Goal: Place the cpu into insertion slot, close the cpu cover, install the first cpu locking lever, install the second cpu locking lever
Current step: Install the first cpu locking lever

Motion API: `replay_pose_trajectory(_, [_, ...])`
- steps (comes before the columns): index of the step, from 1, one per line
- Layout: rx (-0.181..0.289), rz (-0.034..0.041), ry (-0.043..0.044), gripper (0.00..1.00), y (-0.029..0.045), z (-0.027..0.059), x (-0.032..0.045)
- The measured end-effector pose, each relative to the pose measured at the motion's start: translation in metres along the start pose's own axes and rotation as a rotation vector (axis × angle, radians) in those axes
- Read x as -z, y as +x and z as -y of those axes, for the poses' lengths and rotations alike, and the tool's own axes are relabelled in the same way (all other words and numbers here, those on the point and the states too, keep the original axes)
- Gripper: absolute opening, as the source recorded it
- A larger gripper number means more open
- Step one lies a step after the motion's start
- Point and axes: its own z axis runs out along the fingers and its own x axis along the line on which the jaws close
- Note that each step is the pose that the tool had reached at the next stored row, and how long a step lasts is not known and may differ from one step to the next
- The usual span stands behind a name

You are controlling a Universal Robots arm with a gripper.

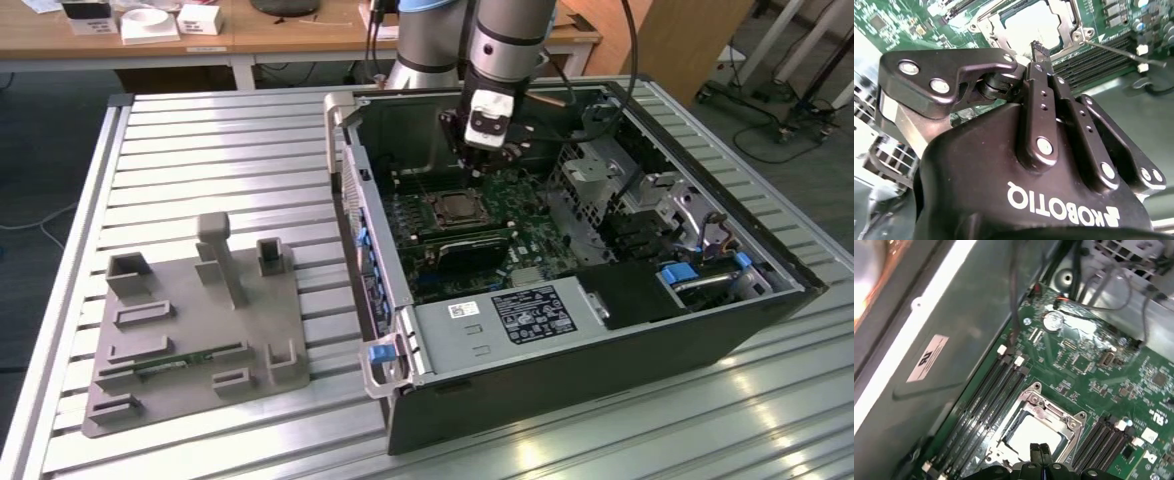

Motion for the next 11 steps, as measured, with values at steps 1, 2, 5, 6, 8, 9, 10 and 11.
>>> replay_pose_trajectory(1, [0.018, 0.0000, 0.0004, 0.10, 0.0000, 0.0000, -0.0001])
replay_pose_trajectory(2, [0.036, 0.0000, 0.0007, 0.10, 0.0000, 0.0000, -0.0003])
replay_pose_trajectory(5, [0.090, 0.0000, 0.0019, 0.10, 0.0000, 0.0000, -0.0006])
replay_pose_trajectory(6, [0.109, 0.0000, 0.0025, 0.10, 0.0000, 0.0000, -0.0007])
replay_pose_trajectory(8, [0.145, 0.0000, 0.0033, 0.10, 0.0000, 0.0000, -0.0007])
replay_pose_trajectory(9, [0.161, -0.0001, 0.0035, 0.10, 0.0000, 0.0000, -0.0008])
replay_pose_trajectory(10, [0.171, -0.0001, 0.0037, 0.10, 0.0000, 0.0000, -0.0008])
replay_pose_trajectory(11, [0.179, -0.0003, 0.0037, 0.10, 0.0000, 0.0000, -0.0007])
